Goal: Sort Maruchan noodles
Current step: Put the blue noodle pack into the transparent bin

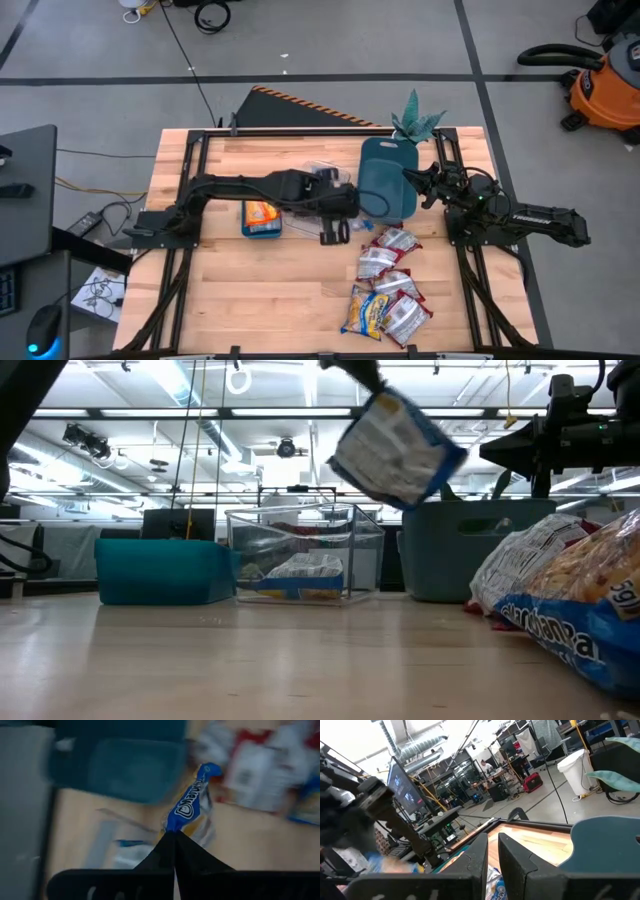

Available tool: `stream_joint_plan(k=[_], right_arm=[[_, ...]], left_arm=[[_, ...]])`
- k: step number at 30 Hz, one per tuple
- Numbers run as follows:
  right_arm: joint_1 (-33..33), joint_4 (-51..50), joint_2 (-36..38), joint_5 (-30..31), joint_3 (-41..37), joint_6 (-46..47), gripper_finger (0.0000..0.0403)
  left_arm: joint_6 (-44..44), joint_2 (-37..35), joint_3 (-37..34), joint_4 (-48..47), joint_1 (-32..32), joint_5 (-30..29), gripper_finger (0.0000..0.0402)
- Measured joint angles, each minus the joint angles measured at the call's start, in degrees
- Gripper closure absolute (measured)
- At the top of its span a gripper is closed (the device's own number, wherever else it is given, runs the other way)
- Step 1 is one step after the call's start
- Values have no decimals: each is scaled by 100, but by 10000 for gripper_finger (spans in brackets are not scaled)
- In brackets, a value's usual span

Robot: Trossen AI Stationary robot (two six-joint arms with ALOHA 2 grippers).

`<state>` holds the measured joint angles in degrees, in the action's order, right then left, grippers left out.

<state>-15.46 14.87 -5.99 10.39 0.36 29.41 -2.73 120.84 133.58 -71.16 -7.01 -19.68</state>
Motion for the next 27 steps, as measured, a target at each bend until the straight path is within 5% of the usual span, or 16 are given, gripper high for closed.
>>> stream_joint_plan(k=[7, 18, 27], right_arm=[[0, 2, 0, 5, 0, 0, 353], [0, 0, -1, 21, 1, 0, 353], [0, 2, -1, 18, 0, 0, 353]], left_arm=[[-234, -146, 0, -569, 308, -1451, 399], [-149, -118, -1432, -195, 1268, -1354, 398], [481, -116, -1821, 58, 1013, -726, 398]])
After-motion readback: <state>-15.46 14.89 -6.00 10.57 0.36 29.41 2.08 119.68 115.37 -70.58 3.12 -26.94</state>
